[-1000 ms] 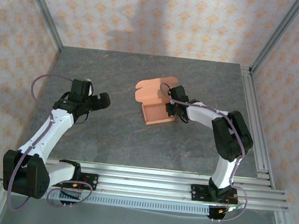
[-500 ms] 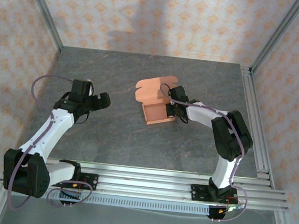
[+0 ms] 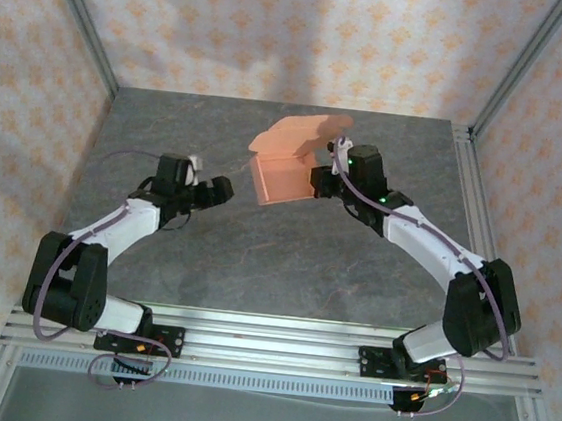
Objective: Fold the paper box
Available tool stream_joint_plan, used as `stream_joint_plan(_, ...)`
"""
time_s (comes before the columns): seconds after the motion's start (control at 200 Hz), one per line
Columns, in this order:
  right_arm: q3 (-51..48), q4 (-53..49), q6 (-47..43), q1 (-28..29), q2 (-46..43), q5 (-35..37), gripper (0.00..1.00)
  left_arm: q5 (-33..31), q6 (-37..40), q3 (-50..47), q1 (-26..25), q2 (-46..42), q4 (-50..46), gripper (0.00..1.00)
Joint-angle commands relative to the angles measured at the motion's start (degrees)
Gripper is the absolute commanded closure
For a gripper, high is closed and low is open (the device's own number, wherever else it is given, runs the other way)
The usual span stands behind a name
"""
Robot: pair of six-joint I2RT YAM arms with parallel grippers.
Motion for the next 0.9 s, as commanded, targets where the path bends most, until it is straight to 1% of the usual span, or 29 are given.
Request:
stream_joint_plan(0.0,-1.9,6.2,0.6,0.0,-2.4,-7.6,0.94,8.7,4.7,5.0,-5.6,0.5,6.6,0.06)
stream_joint_plan(0.075,-2.7,7.9,0.4,0.1,-2.9,-9.0,0.94,12.0,3.7,6.1,-7.4,1.7,9.3,0.11)
stream_joint_plan(0.12,-3.0,8.5,0.4,0.1,-2.9,-9.8,0.94,13.5,3.1,6.4,-8.2,2.1,10.7,0.19)
stream_joint_plan(0.17,-3.0,8.6,0.3,0.1,-2.8,-10.3,0.94,13.8,2.7,7.0,-8.9,2.7,11.1,0.23)
stream_joint_plan(0.285,-3.2,8.9,-0.2,0.5,-2.8,-10.4,0.94,14.8,3.3,8.8,-10.7,3.9,10.5,0.28)
stream_joint_plan(0.511,-2.5,8.7,-2.0,1.5,-2.0,-9.7,0.94,16.0,3.7,11.6,-13.4,5.7,10.2,0.30)
stream_joint_plan(0.701,-1.7,6.9,-4.6,2.3,-1.4,-7.5,0.94,15.7,3.4,12.4,-14.0,6.4,11.4,0.30)
stream_joint_plan(0.801,-1.3,4.5,-7.9,3.5,-1.5,-4.0,0.94,15.5,3.6,12.4,-14.1,6.3,12.0,0.31)
stream_joint_plan(0.896,-0.3,0.9,-12.9,6.0,-1.1,2.1,0.95,15.4,3.7,12.6,-14.1,6.4,12.1,0.30)
